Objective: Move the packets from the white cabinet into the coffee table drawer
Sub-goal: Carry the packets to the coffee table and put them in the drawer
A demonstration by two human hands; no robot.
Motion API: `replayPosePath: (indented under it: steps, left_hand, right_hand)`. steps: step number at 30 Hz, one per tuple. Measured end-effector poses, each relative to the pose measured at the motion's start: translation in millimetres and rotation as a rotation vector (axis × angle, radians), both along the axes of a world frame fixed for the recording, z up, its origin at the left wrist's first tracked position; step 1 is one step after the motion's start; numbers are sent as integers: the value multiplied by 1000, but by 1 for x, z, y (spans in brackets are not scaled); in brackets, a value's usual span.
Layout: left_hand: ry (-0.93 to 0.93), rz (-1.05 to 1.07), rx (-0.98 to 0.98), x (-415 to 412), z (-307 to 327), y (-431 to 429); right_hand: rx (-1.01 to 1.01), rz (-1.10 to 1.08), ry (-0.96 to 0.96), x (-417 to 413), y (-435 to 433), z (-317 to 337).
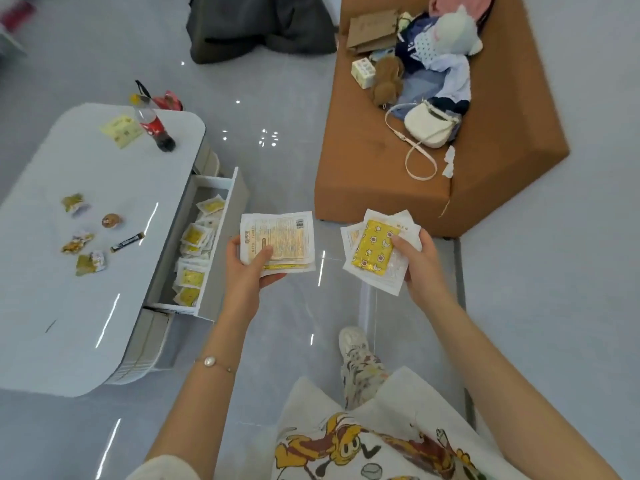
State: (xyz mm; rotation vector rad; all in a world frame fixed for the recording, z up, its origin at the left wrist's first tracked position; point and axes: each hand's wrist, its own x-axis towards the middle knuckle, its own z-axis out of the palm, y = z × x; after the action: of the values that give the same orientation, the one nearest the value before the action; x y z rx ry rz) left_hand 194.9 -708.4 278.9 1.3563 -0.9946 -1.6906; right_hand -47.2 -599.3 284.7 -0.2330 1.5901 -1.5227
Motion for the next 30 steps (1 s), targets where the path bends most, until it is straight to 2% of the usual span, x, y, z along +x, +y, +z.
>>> replayPosePath:
  steps: [7, 13, 21, 26, 30]
  left_hand:
    - [-5, 309, 9, -5, 4, -51]
    - [-13, 537, 5, 18, 4, -76]
    - [12, 777, 32, 65, -10, -122]
    - [35, 848, 97, 101, -35, -170]
    - [45, 890, 185, 128, -55, -203]
  right_hand:
    - [-8, 297, 26, -37, -121, 13]
    - [-51, 506, 44, -36, -221, 27]
    - [-47, 711, 23, 32, -344, 17]
    - [-9, 783, -69, 85, -415, -2]
    - [47, 841, -57, 117, -461, -13]
